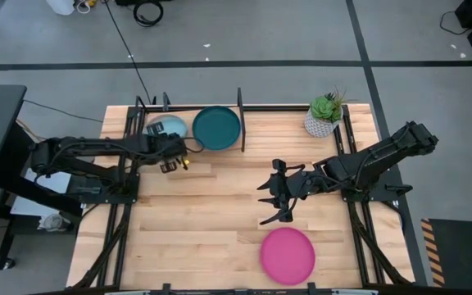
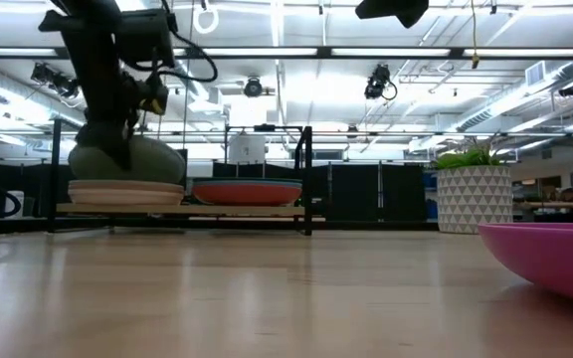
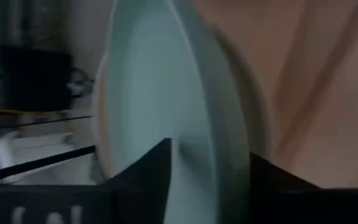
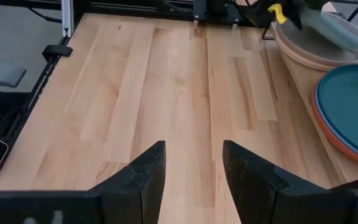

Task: Place and stack plates onto a shelf
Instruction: Stack the light blue plate on the gray plate, then stack the pink plate on the green plate

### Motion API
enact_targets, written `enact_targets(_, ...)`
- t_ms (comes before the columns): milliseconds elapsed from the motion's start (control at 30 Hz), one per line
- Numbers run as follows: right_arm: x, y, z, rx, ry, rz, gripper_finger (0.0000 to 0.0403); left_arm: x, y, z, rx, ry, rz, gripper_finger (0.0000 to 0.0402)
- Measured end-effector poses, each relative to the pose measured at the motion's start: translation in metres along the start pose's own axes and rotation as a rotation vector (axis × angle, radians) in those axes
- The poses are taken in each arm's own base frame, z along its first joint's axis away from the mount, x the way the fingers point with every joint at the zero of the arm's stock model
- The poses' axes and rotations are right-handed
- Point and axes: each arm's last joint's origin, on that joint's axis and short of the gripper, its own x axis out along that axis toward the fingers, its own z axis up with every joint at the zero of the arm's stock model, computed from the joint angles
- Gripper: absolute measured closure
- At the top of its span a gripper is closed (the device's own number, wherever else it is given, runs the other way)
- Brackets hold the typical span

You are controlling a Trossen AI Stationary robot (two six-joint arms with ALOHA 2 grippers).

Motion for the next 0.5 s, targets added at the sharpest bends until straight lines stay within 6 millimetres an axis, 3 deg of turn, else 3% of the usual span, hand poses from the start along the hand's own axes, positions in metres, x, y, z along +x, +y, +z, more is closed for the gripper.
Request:
enact_targets(200,0.0,0.0,0.0,0.002,0.0,0.0,0.0237,-0.016,0.008,0.014,-0.048,-0.06,-0.207,0.02)
enact_targets(500,0.0,0.001,-0.001,0.019,0.01,0.015,0.0237,-0.011,0.009,0.016,-0.116,-0.067,-0.261,0.0208)
